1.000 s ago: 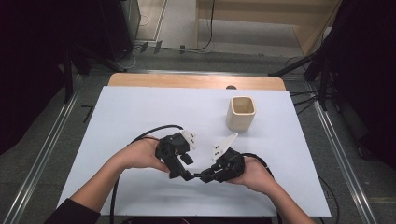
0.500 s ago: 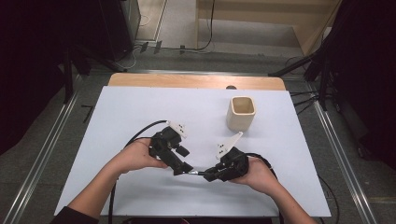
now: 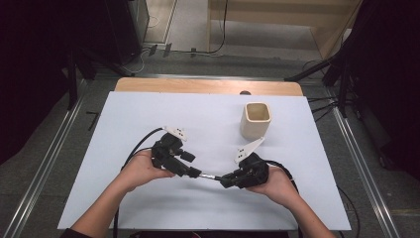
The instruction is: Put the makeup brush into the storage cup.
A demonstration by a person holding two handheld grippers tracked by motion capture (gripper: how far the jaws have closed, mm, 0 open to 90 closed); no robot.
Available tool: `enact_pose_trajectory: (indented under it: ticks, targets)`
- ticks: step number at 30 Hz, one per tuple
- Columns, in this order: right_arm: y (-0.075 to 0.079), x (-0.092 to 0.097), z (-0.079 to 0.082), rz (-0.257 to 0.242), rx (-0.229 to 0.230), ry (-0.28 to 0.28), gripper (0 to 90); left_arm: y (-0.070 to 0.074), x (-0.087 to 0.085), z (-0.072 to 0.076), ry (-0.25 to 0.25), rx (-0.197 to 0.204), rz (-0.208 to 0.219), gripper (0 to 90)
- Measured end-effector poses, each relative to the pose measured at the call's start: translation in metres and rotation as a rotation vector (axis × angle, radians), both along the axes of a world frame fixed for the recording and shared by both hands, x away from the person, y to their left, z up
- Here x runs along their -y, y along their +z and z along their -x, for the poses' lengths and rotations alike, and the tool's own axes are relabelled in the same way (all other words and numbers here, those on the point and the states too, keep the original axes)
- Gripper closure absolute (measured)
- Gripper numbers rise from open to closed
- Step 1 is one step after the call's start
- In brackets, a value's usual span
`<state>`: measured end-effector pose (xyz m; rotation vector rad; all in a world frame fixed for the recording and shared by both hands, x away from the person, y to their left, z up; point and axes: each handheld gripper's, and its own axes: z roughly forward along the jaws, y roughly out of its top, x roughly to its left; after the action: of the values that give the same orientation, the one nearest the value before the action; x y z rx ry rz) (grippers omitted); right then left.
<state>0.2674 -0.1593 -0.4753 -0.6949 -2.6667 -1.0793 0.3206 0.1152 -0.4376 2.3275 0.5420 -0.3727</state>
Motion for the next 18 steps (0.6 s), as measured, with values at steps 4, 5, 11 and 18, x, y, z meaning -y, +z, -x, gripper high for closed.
enact_pose_trajectory:
  ticks: [4,5,11,18]
  targets:
    - [0.000,0.006,0.001,-0.006,0.000,-0.039,79.9,0.000,-0.001,0.003,0.013,0.015,-0.009,28.9]
    - [0.000,0.006,0.001,-0.006,0.000,-0.039,79.9,0.000,-0.001,0.004,0.019,0.014,-0.011,28.9]
    - [0.005,0.013,0.007,-0.016,0.016,-0.100,79.9,0.001,-0.005,0.010,0.056,0.038,0.003,28.9]
    - [0.005,0.022,0.012,-0.014,0.015,-0.165,79.9,-0.004,-0.006,0.016,0.086,0.033,0.001,29.5]
